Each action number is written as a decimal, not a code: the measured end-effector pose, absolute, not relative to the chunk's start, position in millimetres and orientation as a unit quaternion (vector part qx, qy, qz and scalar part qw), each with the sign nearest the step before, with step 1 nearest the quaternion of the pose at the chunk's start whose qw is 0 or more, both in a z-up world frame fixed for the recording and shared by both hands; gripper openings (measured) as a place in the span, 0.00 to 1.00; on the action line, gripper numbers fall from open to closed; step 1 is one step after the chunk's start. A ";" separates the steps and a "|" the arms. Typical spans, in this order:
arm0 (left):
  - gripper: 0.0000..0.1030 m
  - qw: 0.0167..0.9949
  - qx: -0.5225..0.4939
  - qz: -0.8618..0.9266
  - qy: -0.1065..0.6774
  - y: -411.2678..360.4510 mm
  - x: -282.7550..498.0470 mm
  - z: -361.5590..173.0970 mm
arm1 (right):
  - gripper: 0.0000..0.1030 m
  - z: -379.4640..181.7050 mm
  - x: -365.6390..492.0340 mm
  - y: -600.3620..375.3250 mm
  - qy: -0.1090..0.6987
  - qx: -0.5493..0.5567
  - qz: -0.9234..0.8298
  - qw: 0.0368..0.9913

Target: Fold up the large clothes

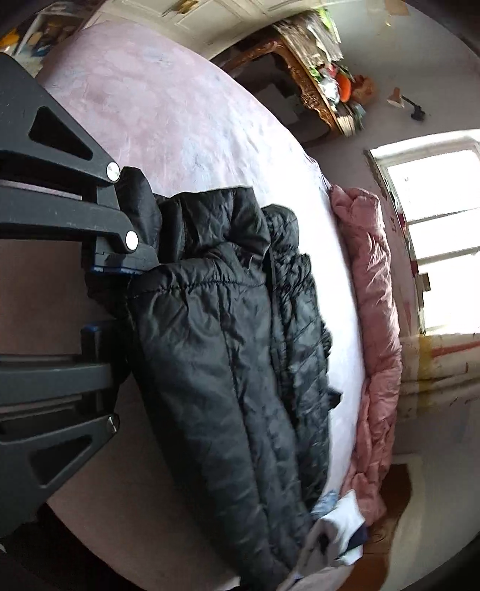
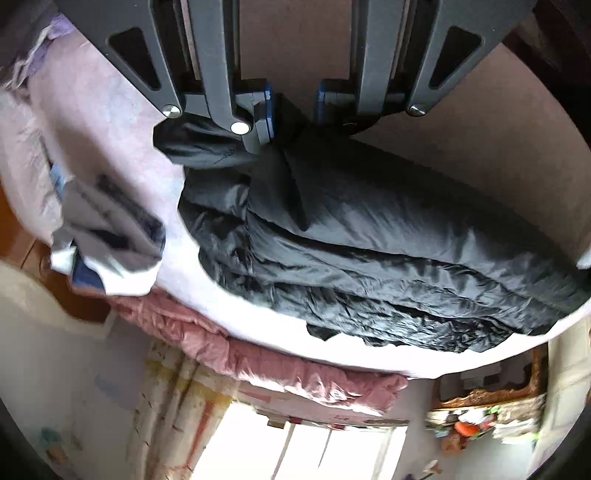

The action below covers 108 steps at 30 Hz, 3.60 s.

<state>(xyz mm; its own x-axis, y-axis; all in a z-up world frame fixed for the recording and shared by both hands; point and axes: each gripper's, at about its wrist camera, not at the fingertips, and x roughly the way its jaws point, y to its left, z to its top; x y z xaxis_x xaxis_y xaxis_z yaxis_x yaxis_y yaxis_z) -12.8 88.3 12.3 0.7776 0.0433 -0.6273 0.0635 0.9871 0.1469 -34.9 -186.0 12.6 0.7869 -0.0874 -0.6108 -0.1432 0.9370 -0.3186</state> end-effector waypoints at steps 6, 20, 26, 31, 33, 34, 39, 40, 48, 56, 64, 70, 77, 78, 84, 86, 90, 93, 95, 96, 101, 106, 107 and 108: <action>0.27 0.954 0.067 0.010 0.291 87.2 22.3 49.3 | 0.21 41.4 -4.4 -182.2 0.305 -0.161 -0.003 0.938; 0.35 0.964 0.058 0.048 0.253 80.1 162.6 48.2 | 0.37 76.2 162.4 -186.9 0.288 -0.087 -0.042 0.953; 1.00 0.974 0.058 0.102 0.194 91.0 126.4 45.6 | 0.72 57.5 160.1 -208.1 0.264 -0.073 -0.032 0.961; 1.00 0.971 0.061 0.135 0.186 106.7 117.3 51.0 | 0.85 61.3 138.9 -236.6 0.225 -0.070 -0.049 0.971; 1.00 0.968 0.048 0.142 0.203 116.0 124.8 48.3 | 0.87 65.0 134.1 -249.8 0.218 -0.054 -0.054 0.973; 1.00 0.966 0.036 0.146 0.213 121.9 126.9 46.9 | 0.88 66.2 133.5 -254.5 0.219 -0.049 -0.056 0.973; 1.00 0.949 0.028 0.187 0.252 145.7 146.4 29.6 | 0.88 60.5 138.9 -278.1 0.236 -0.039 -0.104 0.965; 1.00 0.948 0.026 0.175 0.265 148.9 150.6 25.0 | 0.88 56.8 144.1 -284.2 0.250 -0.030 -0.094 0.963; 0.11 0.954 -0.068 0.030 0.290 162.2 165.4 17.4 | 0.27 19.9 181.4 -327.7 0.370 0.128 0.080 0.917; 0.20 0.959 -0.013 0.074 0.275 145.0 194.8 16.4 | 0.13 31.7 208.3 -296.5 0.294 0.060 0.035 0.953; 0.28 0.944 -0.019 0.093 0.315 152.2 217.4 -20.0 | 0.20 -8.3 245.3 -297.8 0.330 0.076 0.019 0.941; 0.46 0.956 -0.011 0.136 0.260 151.5 195.9 -0.1 | 0.41 2.3 235.0 -299.4 0.309 0.070 -0.019 0.948; 0.85 0.983 -0.016 0.114 0.145 133.0 142.5 39.4 | 0.71 38.1 204.8 -304.8 0.243 0.079 -0.022 0.967; 0.92 0.986 -0.013 0.100 0.133 129.2 136.5 43.9 | 0.75 44.1 199.0 -304.7 0.231 0.086 -0.023 0.969; 0.99 0.983 -0.016 -0.023 0.183 103.8 146.0 46.2 | 0.94 60.6 184.2 -285.1 0.247 0.119 0.097 0.957; 0.99 0.975 -0.026 -0.033 0.218 99.8 158.5 34.4 | 1.00 54.6 188.8 -276.6 0.267 0.125 0.130 0.947; 0.99 0.962 -0.036 -0.007 0.272 99.8 180.9 7.8 | 1.00 31.9 200.3 -250.7 0.314 0.067 0.101 0.942; 1.00 0.948 -0.041 -0.002 0.317 99.3 194.4 -10.3 | 1.00 13.0 212.7 -237.7 0.351 0.024 0.078 0.933; 1.00 0.945 -0.035 0.002 0.325 94.7 195.0 -13.2 | 1.00 6.2 214.8 -233.0 0.351 0.012 0.072 0.933; 1.00 0.944 -0.028 0.006 0.329 91.3 196.5 -14.8 | 1.00 3.0 215.6 -229.8 0.350 0.005 0.067 0.934; 1.00 0.941 -0.010 0.014 0.338 83.8 201.3 -20.8 | 1.00 -4.7 223.5 -227.0 0.361 -0.007 0.065 0.930; 1.00 0.941 -0.001 0.020 0.338 81.3 203.3 -23.2 | 1.00 -7.0 227.7 -227.9 0.362 -0.009 0.062 0.930; 1.00 0.941 0.002 0.022 0.338 80.0 203.1 -23.7 | 1.00 -7.7 228.1 -227.1 0.361 -0.013 0.060 0.930; 1.00 0.941 0.005 0.023 0.338 79.2 203.5 -24.3 | 1.00 -9.0 227.8 -226.3 0.361 -0.016 0.059 0.930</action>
<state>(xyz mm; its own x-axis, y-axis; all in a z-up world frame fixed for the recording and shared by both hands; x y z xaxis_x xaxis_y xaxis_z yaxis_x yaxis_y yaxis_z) 203.5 79.2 -24.3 0.7700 0.0473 -0.6362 -0.0407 0.9989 0.0251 227.8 -226.3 -9.0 0.7319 0.0973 -0.6744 -0.1210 0.9926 0.0119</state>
